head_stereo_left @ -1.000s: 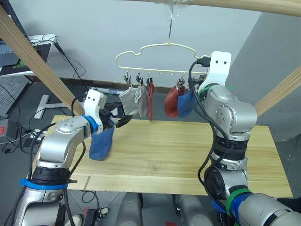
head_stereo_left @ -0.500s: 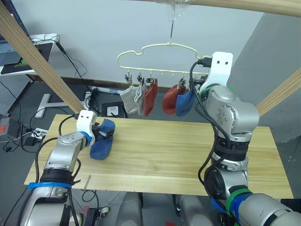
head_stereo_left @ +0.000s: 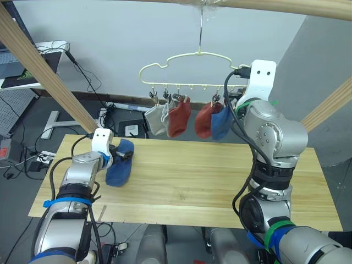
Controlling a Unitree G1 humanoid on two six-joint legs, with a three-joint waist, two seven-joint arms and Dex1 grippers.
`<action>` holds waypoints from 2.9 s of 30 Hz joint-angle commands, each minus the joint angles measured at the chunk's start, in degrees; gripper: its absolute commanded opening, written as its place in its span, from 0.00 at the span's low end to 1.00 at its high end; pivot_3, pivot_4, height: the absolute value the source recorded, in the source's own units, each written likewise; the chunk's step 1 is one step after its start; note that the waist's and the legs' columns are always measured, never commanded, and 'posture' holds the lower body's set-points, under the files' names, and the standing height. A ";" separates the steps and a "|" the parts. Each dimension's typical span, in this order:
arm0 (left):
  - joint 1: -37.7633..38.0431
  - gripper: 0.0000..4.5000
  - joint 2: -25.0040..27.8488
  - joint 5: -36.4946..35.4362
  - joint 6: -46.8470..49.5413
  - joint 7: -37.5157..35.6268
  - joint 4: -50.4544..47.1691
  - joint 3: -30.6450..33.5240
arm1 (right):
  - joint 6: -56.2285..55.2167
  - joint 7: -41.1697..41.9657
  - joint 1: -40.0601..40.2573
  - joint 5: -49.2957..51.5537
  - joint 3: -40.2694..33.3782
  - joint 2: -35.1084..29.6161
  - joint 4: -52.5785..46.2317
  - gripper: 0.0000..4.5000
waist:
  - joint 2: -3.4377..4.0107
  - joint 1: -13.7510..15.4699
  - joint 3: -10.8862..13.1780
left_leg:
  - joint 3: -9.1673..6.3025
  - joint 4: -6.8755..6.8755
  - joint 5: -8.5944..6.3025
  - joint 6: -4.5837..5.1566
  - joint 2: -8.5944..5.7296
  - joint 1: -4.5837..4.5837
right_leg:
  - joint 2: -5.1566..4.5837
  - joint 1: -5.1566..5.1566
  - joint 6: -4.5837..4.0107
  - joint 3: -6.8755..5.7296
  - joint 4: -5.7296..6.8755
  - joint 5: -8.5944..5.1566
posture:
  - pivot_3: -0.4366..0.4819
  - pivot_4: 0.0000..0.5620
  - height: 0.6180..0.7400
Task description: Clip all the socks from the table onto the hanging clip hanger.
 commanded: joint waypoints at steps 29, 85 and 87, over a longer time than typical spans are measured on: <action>-2.94 0.01 -10.19 -13.48 23.31 -14.10 -39.23 -7.17 | 2.81 0.59 -1.00 0.86 -1.73 1.85 -2.82 0.00 | -0.02 -0.85 -0.09 | -0.04 -0.03 0.03 0.04 -0.02 -0.04 | 0.01 0.07 0.01 -0.02 -0.17 0.00 | 0.42 0.46 1.00; -28.41 0.01 -35.28 -9.26 -0.02 -9.16 -3.59 -6.57 | 4.18 -0.21 -1.63 0.40 -2.73 3.20 -3.73 0.00 | -0.01 -1.36 -0.08 | -0.05 -0.14 0.02 0.05 -0.07 -0.30 | 0.00 0.08 0.02 -0.06 -0.78 -0.01 | 0.35 0.48 1.00; -29.04 0.01 -35.69 -9.52 -0.86 -8.51 -2.93 -5.74 | 4.27 -0.20 -1.64 0.40 -2.74 3.23 -3.75 0.00 | -0.01 -1.40 -0.08 | -0.05 -0.14 0.01 0.05 -0.06 -0.30 | 0.00 0.08 0.03 -0.06 -0.80 -0.01 | 0.36 0.48 1.00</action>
